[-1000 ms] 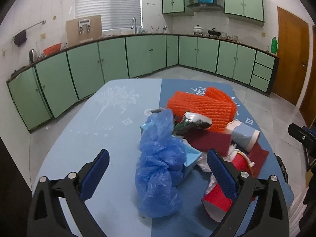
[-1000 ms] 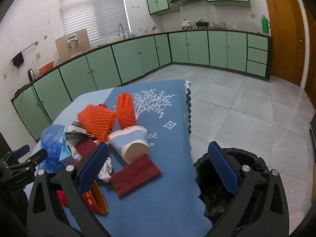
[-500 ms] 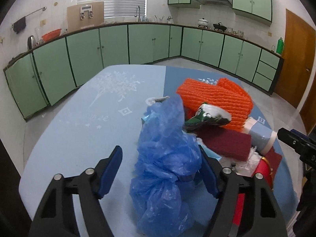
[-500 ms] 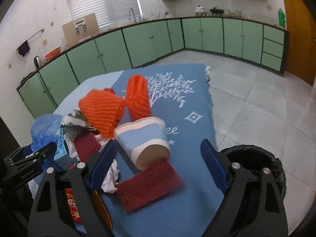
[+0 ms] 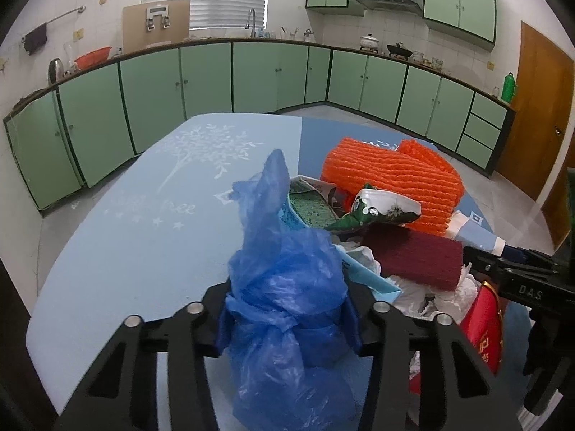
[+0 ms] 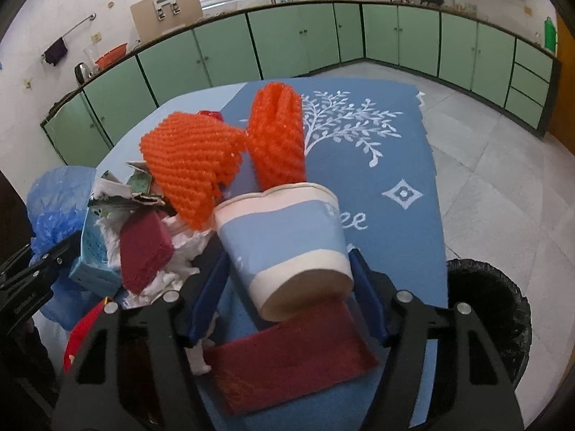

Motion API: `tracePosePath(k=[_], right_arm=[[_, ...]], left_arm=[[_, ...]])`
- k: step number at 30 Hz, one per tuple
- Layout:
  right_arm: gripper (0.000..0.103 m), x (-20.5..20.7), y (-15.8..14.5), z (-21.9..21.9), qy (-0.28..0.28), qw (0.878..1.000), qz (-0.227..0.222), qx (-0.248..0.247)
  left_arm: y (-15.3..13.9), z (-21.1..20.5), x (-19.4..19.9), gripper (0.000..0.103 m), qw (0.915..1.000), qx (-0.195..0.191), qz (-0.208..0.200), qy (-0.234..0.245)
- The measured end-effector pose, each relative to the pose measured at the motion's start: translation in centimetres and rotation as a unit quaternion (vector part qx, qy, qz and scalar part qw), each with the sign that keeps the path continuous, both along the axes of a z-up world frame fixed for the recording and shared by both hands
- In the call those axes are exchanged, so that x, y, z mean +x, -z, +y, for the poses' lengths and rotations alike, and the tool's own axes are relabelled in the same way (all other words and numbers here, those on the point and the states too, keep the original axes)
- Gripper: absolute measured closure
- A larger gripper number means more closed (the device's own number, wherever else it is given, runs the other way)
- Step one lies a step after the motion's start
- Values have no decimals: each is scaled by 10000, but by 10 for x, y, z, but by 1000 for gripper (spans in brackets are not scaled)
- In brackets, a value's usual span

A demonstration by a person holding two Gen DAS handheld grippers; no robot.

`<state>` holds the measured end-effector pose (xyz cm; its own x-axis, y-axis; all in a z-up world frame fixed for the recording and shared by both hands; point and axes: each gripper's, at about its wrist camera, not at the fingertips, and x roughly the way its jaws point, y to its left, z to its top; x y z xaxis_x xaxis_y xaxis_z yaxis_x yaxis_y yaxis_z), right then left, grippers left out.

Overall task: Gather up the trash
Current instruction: 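Grasp the blue plastic bag with the left tool while the right tool grasps the white paper cup, then carry the bag and cup over the black bin and open both tools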

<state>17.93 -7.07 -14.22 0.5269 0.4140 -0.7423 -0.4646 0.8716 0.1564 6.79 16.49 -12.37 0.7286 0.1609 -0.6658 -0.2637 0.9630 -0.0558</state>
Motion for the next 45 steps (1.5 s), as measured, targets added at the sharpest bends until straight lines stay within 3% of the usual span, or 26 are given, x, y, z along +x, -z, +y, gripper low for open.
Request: tracePosePath(k=[7, 20, 32, 38, 45], right_arm=[[41, -12, -21, -9, -61, 9993, -297, 207], [41, -45, -69, -33, -32, 9946, -808, 654], [41, -69, -103, -108, 671, 9872, -1180, 836], [41, -74, -99, -156, 1213, 9823, -1247, 697], [41, -73, -74, -209, 1886, 9752, -1040, 506]], left_arm=[[-17, 6, -11, 66, 9994, 40, -238, -232], [-71, -7, -44, 67, 9947, 173, -991, -197], [-92, -77, -28, 67, 9884, -33, -1220, 910], [-89, -131, -5, 67, 9791, -268, -1158, 1653], [-76, -196, 19, 67, 9613, -545, -1023, 2499]])
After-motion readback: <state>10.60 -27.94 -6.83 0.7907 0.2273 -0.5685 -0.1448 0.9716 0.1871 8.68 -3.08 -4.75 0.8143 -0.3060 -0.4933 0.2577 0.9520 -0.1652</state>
